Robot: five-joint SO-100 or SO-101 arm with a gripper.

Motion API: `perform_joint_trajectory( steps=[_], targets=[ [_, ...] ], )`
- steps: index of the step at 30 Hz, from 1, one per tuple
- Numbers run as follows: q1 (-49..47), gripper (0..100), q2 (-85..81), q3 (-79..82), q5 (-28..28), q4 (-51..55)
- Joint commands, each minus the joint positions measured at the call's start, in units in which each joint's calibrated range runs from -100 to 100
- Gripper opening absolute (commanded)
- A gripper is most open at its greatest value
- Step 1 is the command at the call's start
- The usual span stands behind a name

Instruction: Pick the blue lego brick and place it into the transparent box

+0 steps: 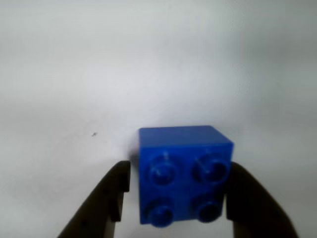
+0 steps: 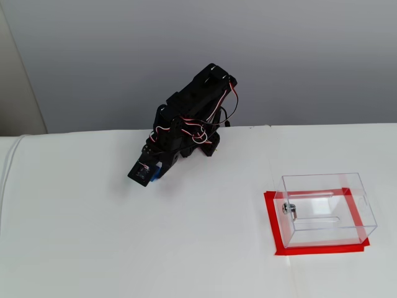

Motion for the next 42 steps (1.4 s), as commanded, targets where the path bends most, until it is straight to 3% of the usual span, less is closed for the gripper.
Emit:
perform_joint_trajectory(
  steps=[1, 8, 25, 35, 42],
  targets=[
    [0.25, 13, 0.05, -1.04, 0.54, -0.84],
    [-0.12, 2, 0.05, -1.13, 0.38, -0.84],
    [-5.81, 2, -6.65, -9.27, 0.07, -0.84],
    [-15.57, 2, -18.7, -7.28, 0.01, -1.27],
    [-28.29, 2, -23.03, -3.58, 0.01, -8.58]
  ],
)
